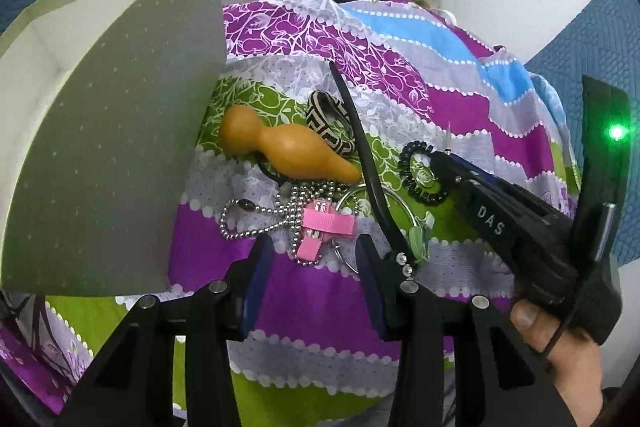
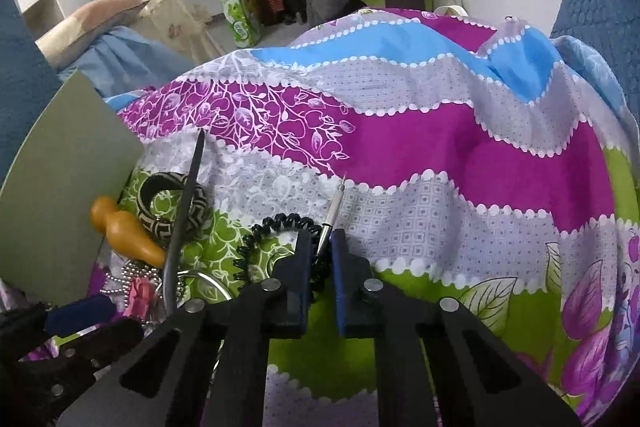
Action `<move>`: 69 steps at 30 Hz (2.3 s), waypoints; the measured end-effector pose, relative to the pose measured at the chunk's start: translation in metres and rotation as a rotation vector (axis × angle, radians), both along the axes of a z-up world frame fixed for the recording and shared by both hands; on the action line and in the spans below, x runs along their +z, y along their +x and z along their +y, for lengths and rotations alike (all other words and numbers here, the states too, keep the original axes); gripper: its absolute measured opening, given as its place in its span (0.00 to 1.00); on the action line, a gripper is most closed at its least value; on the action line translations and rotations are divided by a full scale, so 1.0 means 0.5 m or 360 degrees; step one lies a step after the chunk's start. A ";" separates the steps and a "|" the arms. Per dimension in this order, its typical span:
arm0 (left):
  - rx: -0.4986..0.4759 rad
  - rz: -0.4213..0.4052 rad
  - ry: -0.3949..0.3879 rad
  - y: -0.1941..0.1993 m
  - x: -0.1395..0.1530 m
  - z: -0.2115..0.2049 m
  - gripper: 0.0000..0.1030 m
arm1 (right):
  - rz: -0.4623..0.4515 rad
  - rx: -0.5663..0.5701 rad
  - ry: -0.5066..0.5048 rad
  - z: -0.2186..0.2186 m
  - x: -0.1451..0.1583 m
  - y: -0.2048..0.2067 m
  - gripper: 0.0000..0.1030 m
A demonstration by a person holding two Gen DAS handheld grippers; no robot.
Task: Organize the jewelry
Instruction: 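Grasp the pink hair clip with the left tool while the right tool grasps the silver pin, then carry the pink clip into the box and open the left tool while the right drops the pin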
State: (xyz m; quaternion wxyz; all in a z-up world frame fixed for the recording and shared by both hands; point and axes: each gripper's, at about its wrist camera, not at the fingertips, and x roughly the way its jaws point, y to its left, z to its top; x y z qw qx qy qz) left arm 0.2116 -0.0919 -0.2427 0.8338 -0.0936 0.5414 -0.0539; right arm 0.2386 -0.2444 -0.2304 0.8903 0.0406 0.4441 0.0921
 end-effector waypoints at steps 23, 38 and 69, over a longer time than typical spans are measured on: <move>-0.0191 -0.0162 0.0130 0.006 -0.001 -0.033 0.35 | 0.0206 -0.0007 0.0350 -0.076 0.005 -0.071 0.07; -0.0171 -0.0171 -0.0069 -0.010 0.031 -0.012 0.14 | 0.0257 -0.0032 0.0478 -0.094 -0.001 -0.086 0.22; -0.0152 -0.0252 -0.0149 -0.090 0.222 0.096 0.14 | -0.0005 0.0006 0.0138 -0.005 0.175 -0.149 0.04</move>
